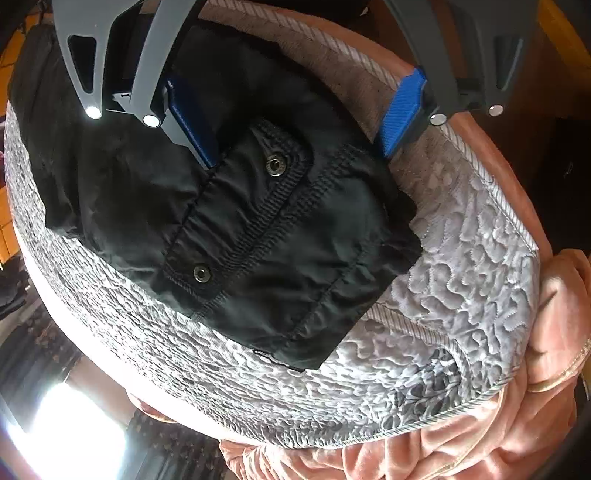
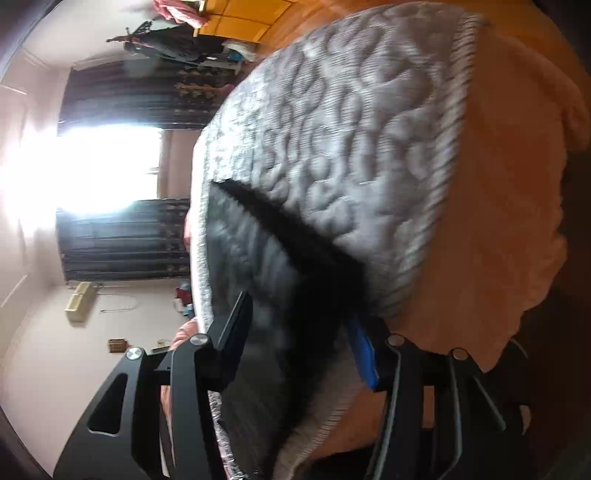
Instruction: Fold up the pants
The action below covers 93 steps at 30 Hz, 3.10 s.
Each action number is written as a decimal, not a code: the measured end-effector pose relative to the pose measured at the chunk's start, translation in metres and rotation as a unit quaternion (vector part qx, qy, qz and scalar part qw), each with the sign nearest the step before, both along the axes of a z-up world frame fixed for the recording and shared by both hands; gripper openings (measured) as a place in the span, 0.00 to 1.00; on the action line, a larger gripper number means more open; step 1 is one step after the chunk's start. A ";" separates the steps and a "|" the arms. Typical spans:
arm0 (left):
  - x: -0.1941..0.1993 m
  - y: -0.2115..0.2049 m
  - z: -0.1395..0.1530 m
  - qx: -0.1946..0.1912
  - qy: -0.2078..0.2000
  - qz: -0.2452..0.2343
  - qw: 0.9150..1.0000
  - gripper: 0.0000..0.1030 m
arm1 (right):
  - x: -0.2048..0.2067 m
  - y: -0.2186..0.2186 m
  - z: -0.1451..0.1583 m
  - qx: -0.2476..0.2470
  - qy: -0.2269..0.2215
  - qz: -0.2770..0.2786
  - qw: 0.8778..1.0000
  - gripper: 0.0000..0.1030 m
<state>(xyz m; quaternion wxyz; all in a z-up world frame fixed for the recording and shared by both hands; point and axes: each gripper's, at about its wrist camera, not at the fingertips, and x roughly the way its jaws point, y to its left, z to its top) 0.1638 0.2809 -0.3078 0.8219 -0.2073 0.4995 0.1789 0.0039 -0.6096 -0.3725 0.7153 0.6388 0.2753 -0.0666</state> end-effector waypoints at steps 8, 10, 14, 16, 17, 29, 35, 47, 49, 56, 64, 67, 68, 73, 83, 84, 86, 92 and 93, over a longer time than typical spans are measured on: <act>-0.006 -0.002 -0.002 -0.006 -0.024 0.021 0.999 0.86 | 0.011 0.004 -0.012 0.008 -0.022 0.004 1.000 0.48; -0.009 -0.001 -0.002 -0.005 -0.040 0.031 0.999 0.86 | 0.016 0.007 -0.005 -0.001 -0.026 0.011 1.000 0.42; -0.016 0.001 -0.004 -0.007 -0.060 0.053 0.997 0.86 | 0.021 0.009 0.011 -0.019 -0.025 0.018 0.999 0.22; -0.019 0.000 -0.005 -0.006 -0.069 0.060 0.996 0.86 | 0.023 0.012 0.023 -0.034 -0.025 0.024 0.999 0.21; -0.021 -0.002 -0.005 -0.003 -0.073 0.062 0.995 0.86 | 0.021 0.012 0.024 -0.041 -0.026 0.026 0.998 0.21; -0.031 -0.007 0.007 0.043 -0.085 0.086 0.992 0.92 | 0.035 0.054 0.108 -0.162 -0.021 0.054 0.985 0.20; -0.034 -0.013 0.014 0.065 -0.097 0.079 0.990 0.94 | 0.042 0.080 0.140 -0.219 -0.023 0.068 0.973 0.20; -0.038 -0.009 0.013 0.057 -0.105 0.084 0.989 0.95 | 0.049 0.108 0.167 -0.282 -0.023 0.079 0.956 0.20; -0.038 -0.010 0.013 0.058 -0.105 0.082 0.989 0.96 | 0.049 0.110 0.168 -0.284 -0.025 0.080 0.955 0.20; -0.036 -0.014 0.013 0.061 -0.102 0.076 0.990 0.96 | 0.050 0.118 0.174 -0.302 -0.029 0.085 0.949 0.20; -0.036 -0.014 0.013 0.060 -0.102 0.078 0.990 0.96 | 0.050 0.124 0.180 -0.315 -0.033 0.088 0.944 0.20; -0.037 -0.015 0.013 0.060 -0.102 0.078 0.990 0.96 | 0.050 0.126 0.184 -0.319 -0.036 0.090 0.943 0.20; -0.037 -0.015 0.013 0.061 -0.102 0.078 0.990 0.96 | 0.049 0.127 0.185 -0.321 -0.037 0.091 0.942 0.20; -0.036 -0.015 0.013 0.058 -0.100 0.077 0.990 0.96 | 0.051 0.132 0.191 -0.333 -0.039 0.096 0.937 0.20; -0.037 -0.014 0.013 0.055 -0.104 0.075 0.990 0.96 | 0.056 0.148 0.202 -0.356 -0.044 0.109 0.927 0.20; -0.036 -0.014 0.013 0.054 -0.104 0.075 0.990 0.96 | 0.057 0.149 0.203 -0.357 -0.044 0.110 0.926 0.20; -0.036 -0.014 0.012 0.051 -0.103 0.075 0.991 0.96 | 0.058 0.154 0.206 -0.364 -0.046 0.114 0.923 0.20; -0.036 -0.010 0.010 0.039 -0.103 0.078 0.991 0.96 | 0.063 0.175 0.221 -0.393 -0.051 0.130 0.909 0.20; -0.036 -0.009 0.010 0.036 -0.103 0.078 0.991 0.96 | 0.065 0.179 0.223 -0.397 -0.051 0.133 0.907 0.20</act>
